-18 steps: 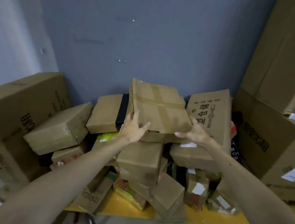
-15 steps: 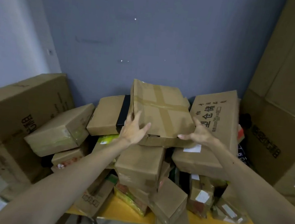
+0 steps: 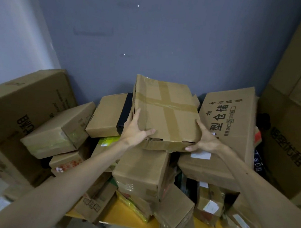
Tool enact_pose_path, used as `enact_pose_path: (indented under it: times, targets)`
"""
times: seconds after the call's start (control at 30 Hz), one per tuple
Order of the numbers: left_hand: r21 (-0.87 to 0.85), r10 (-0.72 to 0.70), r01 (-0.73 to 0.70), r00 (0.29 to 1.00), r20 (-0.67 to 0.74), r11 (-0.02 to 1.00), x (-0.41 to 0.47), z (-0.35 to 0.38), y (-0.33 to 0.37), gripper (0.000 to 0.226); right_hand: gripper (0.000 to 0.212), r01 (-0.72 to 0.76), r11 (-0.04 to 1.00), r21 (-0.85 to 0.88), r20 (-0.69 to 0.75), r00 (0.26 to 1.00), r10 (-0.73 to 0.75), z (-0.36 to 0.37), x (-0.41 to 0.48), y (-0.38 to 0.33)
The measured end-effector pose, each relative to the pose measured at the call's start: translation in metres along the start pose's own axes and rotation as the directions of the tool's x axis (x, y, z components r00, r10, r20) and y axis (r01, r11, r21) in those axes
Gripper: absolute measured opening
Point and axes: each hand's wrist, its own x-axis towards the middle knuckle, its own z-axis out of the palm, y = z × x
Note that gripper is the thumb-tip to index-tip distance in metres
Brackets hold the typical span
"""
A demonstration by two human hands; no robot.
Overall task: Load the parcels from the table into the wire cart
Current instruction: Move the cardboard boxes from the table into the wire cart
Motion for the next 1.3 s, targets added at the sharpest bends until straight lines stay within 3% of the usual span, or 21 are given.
enact_pose_path:
  times: [0.43, 0.8, 1.07, 1.3]
  targets:
    - [-0.054, 0.169, -0.171, 0.985, -0.035, 0.984, -0.042, -0.060, 0.027, 0.104, 0.136, 0.091, 0.995, 0.045, -0.220, 0.972, -0.079, 0.002, -0.086, -0.063]
    - [-0.149, 0.340, -0.327, 0.938, 0.072, 0.933, -0.130, -0.122, 0.017, 0.102, 0.128, 0.057, 0.998, -0.025, -0.428, 0.901, -0.062, 0.061, -0.233, -0.115]
    - [-0.161, 0.484, -0.461, 0.859, 0.165, 0.873, -0.195, -0.118, 0.024, 0.103, 0.135, -0.012, 0.999, -0.031, -0.565, 0.825, -0.008, 0.083, -0.330, -0.093]
    - [-0.229, 0.549, -0.500, 0.782, 0.294, 0.835, -0.250, -0.064, 0.031, 0.103, 0.138, -0.111, 0.993, 0.028, -0.645, 0.758, 0.103, 0.092, -0.413, -0.040]
